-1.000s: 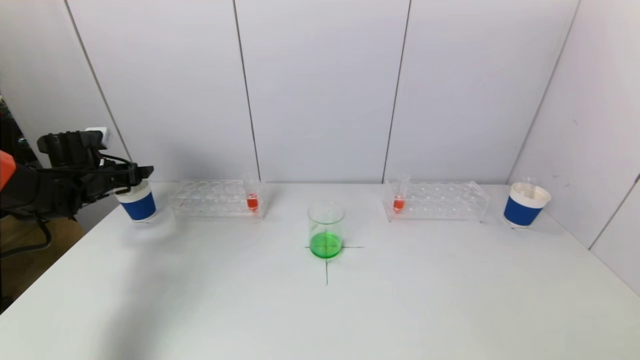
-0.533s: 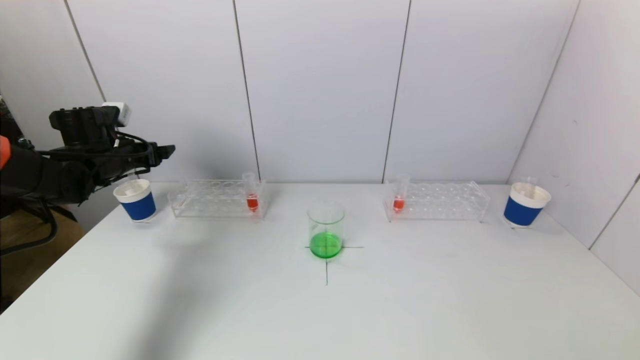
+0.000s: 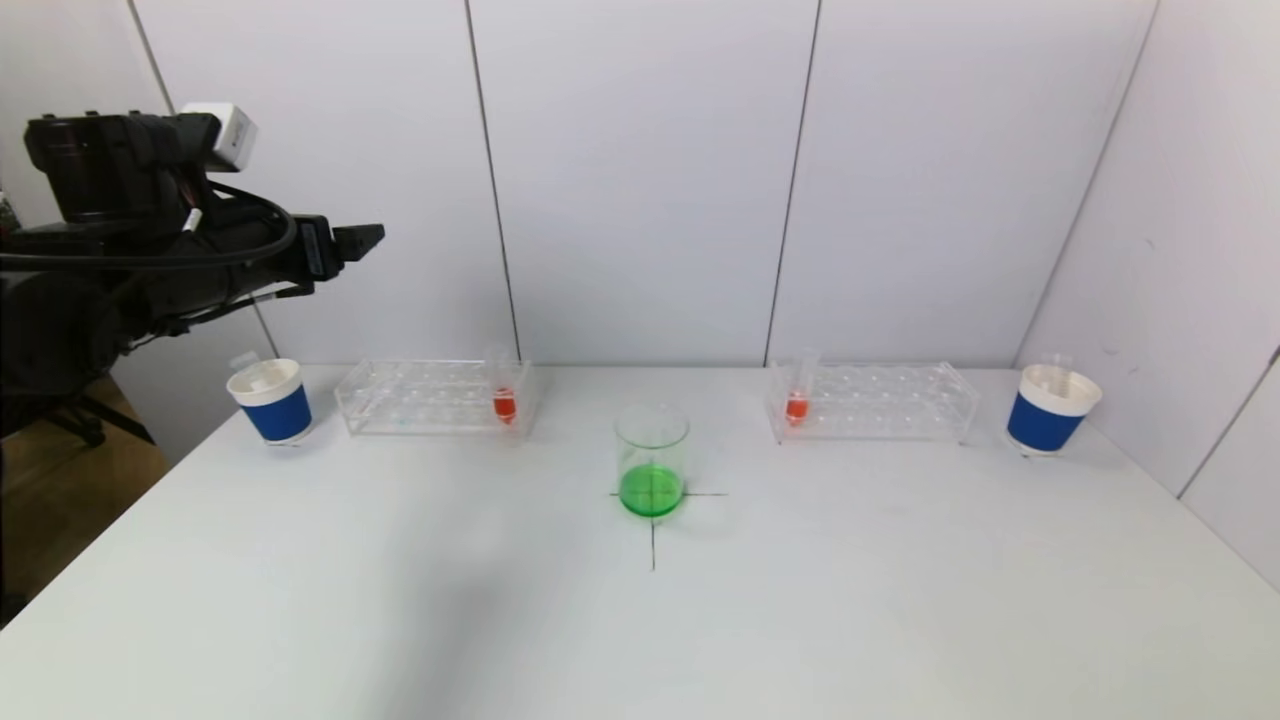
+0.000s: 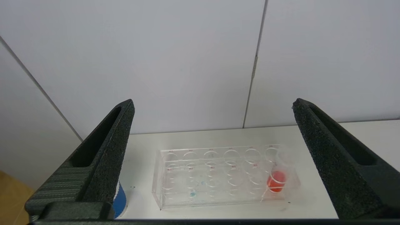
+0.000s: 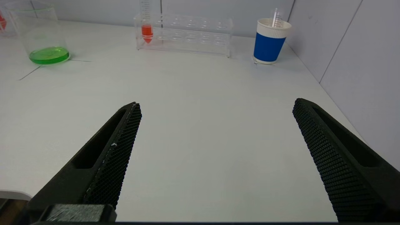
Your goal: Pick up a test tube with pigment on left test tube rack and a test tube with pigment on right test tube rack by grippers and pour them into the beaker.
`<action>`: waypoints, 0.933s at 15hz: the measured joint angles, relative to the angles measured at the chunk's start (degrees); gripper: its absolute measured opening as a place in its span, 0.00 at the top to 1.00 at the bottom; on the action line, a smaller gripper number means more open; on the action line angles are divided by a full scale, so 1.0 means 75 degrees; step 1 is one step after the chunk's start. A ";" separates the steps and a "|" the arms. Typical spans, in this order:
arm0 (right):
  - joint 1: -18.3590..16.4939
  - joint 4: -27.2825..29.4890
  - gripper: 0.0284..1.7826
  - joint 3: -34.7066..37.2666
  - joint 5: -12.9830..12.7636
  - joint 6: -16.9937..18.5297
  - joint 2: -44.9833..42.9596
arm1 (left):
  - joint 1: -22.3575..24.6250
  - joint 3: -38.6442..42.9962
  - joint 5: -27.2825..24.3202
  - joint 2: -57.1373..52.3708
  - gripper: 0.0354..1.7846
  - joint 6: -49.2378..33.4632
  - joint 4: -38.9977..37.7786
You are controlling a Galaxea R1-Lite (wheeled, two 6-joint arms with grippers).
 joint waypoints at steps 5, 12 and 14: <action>-0.0003 0.0000 0.01 0.0000 0.0000 0.0000 0.0000 | -0.0039 0.1518 -0.0323 -0.2427 0.01 0.0021 0.0499; -0.0007 -0.0003 0.01 0.0000 0.0003 0.0000 0.0000 | -0.0018 0.3695 -0.0297 -0.6154 0.01 0.0085 0.1708; -0.0003 -0.0003 0.01 0.0000 0.0003 0.0000 0.0000 | -0.0015 0.4142 -0.0293 -0.7352 0.01 0.0102 0.2404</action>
